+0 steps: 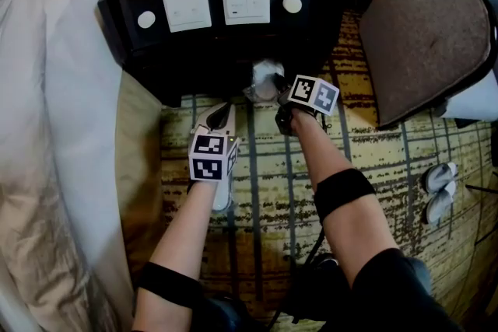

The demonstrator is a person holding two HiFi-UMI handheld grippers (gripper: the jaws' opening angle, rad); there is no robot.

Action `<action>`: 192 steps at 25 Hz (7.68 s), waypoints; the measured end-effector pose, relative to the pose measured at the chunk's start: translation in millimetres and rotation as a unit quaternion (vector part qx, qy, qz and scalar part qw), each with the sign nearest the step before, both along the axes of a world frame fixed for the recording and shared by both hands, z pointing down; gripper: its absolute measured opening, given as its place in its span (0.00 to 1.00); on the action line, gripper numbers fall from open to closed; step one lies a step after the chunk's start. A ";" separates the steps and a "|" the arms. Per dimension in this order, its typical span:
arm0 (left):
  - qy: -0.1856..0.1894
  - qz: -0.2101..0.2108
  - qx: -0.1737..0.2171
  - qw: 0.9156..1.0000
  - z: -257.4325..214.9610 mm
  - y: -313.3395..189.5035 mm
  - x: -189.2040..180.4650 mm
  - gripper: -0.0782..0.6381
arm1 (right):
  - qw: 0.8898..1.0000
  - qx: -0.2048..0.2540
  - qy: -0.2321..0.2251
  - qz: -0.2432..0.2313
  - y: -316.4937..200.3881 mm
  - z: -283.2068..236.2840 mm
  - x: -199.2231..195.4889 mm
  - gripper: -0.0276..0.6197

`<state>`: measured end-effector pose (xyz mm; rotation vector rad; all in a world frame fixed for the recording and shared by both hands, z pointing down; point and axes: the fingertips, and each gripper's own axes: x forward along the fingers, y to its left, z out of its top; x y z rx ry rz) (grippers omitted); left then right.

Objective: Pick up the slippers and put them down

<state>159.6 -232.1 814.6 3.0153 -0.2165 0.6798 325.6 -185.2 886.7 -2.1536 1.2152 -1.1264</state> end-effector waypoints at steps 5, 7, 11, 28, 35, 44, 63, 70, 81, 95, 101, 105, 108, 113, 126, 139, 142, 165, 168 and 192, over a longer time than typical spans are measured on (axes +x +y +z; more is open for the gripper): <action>-0.001 -0.012 0.001 1.000 -1.1 -6.6 -3.3 0.11 | 1.000 0.000 -0.011 0.009 1.7 8.3 3.2 0.25; -0.001 -0.012 0.002 1.000 -1.2 -6.6 -2.3 0.11 | 1.000 0.002 -0.014 0.015 1.1 10.8 5.7 0.25; -0.010 -0.014 0.001 1.000 5.5 -9.0 -5.2 0.11 | 0.999 0.004 -0.014 0.033 -1.3 14.7 10.9 0.26; -0.008 -0.024 -0.017 1.000 15.1 -11.4 -11.1 0.11 | 0.994 -0.058 0.066 0.064 14.5 6.5 21.5 0.52; -0.029 -0.032 -0.046 0.998 -14.1 9.2 -30.9 0.11 | 0.992 -0.097 0.059 0.054 48.3 -16.0 -5.6 0.52; -0.084 -0.029 -0.076 0.993 -178.3 52.4 -99.1 0.11 | 0.987 -0.142 0.080 -0.002 106.0 -175.9 -92.0 0.05; -0.045 -0.025 -0.060 0.997 -633.5 110.9 -225.0 0.11 | 0.967 -0.130 0.196 -0.095 204.7 -666.9 -232.2 0.05; -0.013 -0.029 -0.045 0.998 -694.9 112.6 -267.5 0.11 | 0.963 -0.121 0.223 -0.089 243.0 -739.9 -271.1 0.05; -0.009 -0.038 -0.048 0.998 -719.6 117.5 -323.1 0.11 | 0.959 -0.121 0.248 -0.070 277.3 -768.8 -311.6 0.05; -0.012 -0.035 -0.053 0.998 -712.0 108.8 -355.5 0.11 | 0.966 -0.112 0.224 -0.059 270.8 -753.0 -343.0 0.05; -0.017 -0.032 -0.064 0.997 -707.6 112.8 -356.1 0.11 | 0.967 -0.111 0.223 -0.056 274.8 -756.7 -342.8 0.05; -0.024 -0.040 -0.077 0.996 -699.1 118.6 -350.7 0.11 | 0.966 -0.113 0.220 -0.071 277.4 -753.5 -340.3 0.05; -0.033 -0.049 -0.091 0.994 -686.3 121.7 -338.5 0.11 | 0.966 -0.112 0.216 -0.087 275.0 -743.3 -331.8 0.05; -0.047 -0.070 -0.119 0.989 -659.6 129.7 -316.3 0.11 | 0.966 -0.109 0.208 -0.112 268.8 -723.0 -313.3 0.05; -0.094 -0.120 -0.235 0.960 -525.6 115.1 -257.2 0.11 | 0.961 -0.099 0.194 -0.169 217.8 -634.8 -270.0 0.05; -0.173 -0.103 -0.330 0.922 -274.1 79.3 -218.1 0.39 | 0.967 -0.103 0.173 -0.155 141.4 -450.7 -229.6 0.05; -0.184 -0.111 -0.348 0.913 -216.8 68.5 -216.6 0.46 | 0.968 -0.101 0.169 -0.155 127.4 -403.6 -223.7 0.05; -0.262 -0.076 -0.415 0.868 158.6 31.3 -221.6 0.71 | 0.967 -0.044 0.188 -0.169 12.0 -105.4 -185.7 0.05; -0.262 -0.065 -0.431 0.861 176.1 40.6 -222.7 0.72 | 0.965 -0.036 0.191 -0.174 5.8 -91.4 -188.6 0.05; -0.203 -0.067 -0.427 0.879 211.2 56.4 -207.5 0.36 | 0.968 -0.037 0.185 -0.167 22.9 -49.4 -176.7 0.05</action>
